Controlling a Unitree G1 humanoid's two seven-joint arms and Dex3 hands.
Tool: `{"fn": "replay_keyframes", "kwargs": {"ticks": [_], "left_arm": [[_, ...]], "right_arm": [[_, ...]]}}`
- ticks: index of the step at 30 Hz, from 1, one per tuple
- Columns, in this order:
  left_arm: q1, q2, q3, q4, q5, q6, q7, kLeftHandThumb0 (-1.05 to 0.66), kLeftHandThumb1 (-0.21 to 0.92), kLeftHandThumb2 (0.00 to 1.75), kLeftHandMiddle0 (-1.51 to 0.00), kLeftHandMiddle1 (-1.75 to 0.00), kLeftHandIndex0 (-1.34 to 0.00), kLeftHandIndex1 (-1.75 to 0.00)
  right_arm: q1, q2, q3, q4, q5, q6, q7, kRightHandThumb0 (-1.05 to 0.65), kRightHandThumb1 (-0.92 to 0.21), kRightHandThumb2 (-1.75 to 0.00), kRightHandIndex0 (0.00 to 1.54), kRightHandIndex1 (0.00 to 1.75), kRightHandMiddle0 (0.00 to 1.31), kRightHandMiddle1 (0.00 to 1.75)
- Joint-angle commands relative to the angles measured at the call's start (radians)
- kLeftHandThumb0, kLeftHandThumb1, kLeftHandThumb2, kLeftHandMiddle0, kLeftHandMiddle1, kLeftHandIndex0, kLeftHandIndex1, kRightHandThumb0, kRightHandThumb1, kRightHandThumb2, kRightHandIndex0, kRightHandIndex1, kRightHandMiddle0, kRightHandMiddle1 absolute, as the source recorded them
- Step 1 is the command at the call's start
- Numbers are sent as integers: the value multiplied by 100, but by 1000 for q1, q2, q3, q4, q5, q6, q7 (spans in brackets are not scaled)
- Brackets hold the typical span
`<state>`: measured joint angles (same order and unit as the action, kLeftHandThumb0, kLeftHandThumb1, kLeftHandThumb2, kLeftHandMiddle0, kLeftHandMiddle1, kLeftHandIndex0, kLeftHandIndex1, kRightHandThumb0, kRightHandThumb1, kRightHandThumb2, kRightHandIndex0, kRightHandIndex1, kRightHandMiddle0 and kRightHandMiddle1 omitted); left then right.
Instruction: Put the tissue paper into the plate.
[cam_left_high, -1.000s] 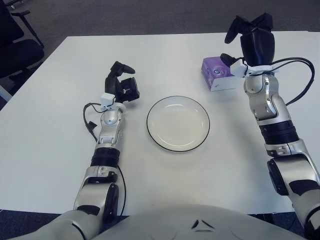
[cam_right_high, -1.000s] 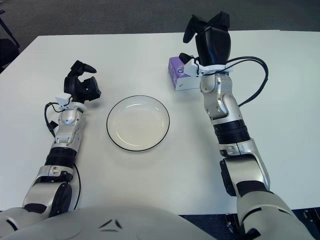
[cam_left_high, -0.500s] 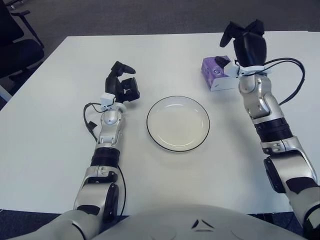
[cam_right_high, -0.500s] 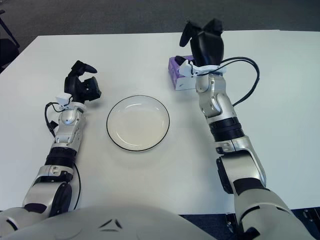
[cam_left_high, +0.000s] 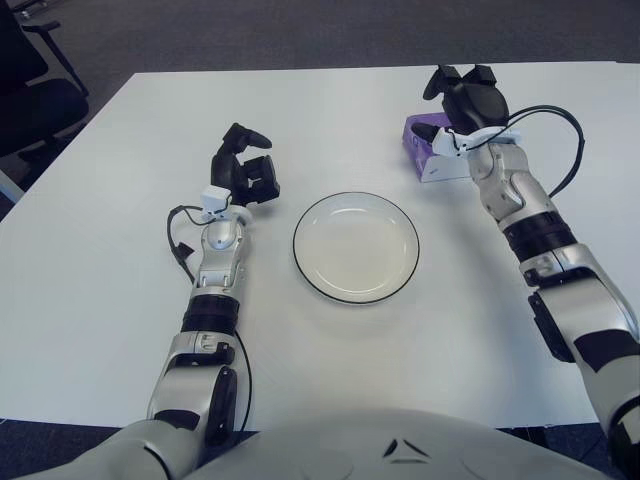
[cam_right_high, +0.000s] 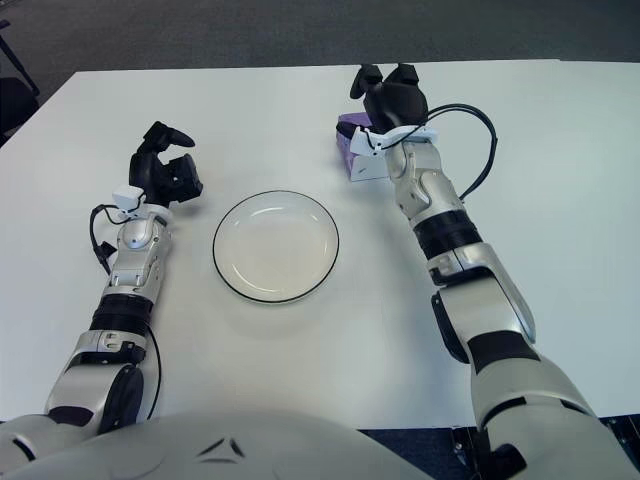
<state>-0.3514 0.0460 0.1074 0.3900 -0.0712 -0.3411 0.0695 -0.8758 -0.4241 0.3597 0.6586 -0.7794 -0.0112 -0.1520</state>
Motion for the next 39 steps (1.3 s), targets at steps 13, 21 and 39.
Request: {"fn": "replay_keyframes", "kwargs": {"ticks": [13,21,39], "left_arm": [[201,-75,-19,95,5,-4,7,-48,33,131,-131,-175,-61,-175],[213,-77,-24,76,16,8,21,-48,32,131,-131,-175,-61,-175],[232,-87,-28,44,17,-9,31,-48,32,131,-131,-175,-61,-175]], "right_arm": [[-209,29,82,313,9,-59,106,-105,-92,-102,0,13,0,58],[-255,45,104,409,8,-77,113,-105,-92,-106,1,8,0,56],[-294,58,141,540,28,-144,243,-105,-92,-116,3,9,0,67]]}}
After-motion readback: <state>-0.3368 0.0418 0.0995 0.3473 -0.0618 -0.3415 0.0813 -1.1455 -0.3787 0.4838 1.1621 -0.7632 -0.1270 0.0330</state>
